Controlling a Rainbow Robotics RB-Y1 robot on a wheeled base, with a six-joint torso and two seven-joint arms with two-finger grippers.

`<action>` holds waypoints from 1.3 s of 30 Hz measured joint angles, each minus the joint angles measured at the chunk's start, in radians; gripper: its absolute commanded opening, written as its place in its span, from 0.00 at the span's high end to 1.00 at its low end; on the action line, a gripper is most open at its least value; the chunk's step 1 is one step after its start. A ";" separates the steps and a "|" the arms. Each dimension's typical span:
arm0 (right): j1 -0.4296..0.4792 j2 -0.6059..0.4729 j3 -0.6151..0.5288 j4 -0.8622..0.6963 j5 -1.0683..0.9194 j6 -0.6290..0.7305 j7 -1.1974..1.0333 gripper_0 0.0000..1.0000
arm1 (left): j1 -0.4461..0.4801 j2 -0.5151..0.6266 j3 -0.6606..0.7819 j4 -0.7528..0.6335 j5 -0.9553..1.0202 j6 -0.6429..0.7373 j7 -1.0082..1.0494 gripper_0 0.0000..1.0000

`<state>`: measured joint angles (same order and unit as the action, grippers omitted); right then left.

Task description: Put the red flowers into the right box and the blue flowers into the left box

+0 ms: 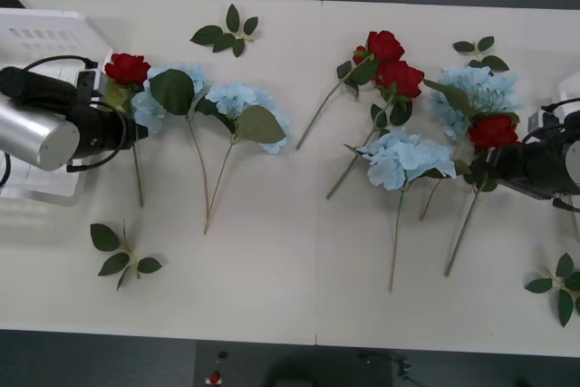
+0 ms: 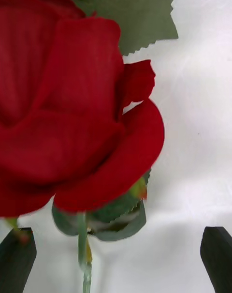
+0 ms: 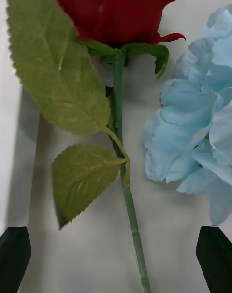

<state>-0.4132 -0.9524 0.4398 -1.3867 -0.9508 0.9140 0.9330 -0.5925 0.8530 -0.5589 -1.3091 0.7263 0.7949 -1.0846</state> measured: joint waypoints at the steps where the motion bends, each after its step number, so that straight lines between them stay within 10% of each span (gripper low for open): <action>1: -0.008 0.012 0.002 0.018 0.009 -0.001 0.000 0.00 | -0.004 -0.018 0.000 0.011 -0.030 0.000 0.001 0.00; 6: -0.037 0.075 0.002 0.089 0.063 -0.008 0.000 0.08 | -0.025 -0.088 0.000 0.071 -0.085 0.000 0.009 0.00; 11: -0.045 0.096 0.003 0.102 0.113 -0.008 0.000 1.00 | -0.028 -0.116 0.000 0.085 -0.131 0.017 0.010 0.06; 16: -0.045 0.096 0.012 0.102 0.118 -0.008 0.000 1.00 | -0.028 -0.133 0.000 0.103 -0.147 0.050 0.029 0.28; 21: -0.045 0.096 0.013 0.102 0.118 -0.008 0.000 1.00 | -0.040 -0.162 0.006 0.128 -0.165 0.048 0.042 0.99; 39: -0.066 -0.024 0.013 -0.075 0.085 0.097 0.000 1.00 | -0.019 -0.116 0.011 -0.077 -0.165 0.049 0.085 1.00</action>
<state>-0.4789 -0.9762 0.4530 -1.4615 -0.8657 1.0112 0.9326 -0.6117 0.7373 -0.5482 -1.3866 0.5610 0.8443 -0.9994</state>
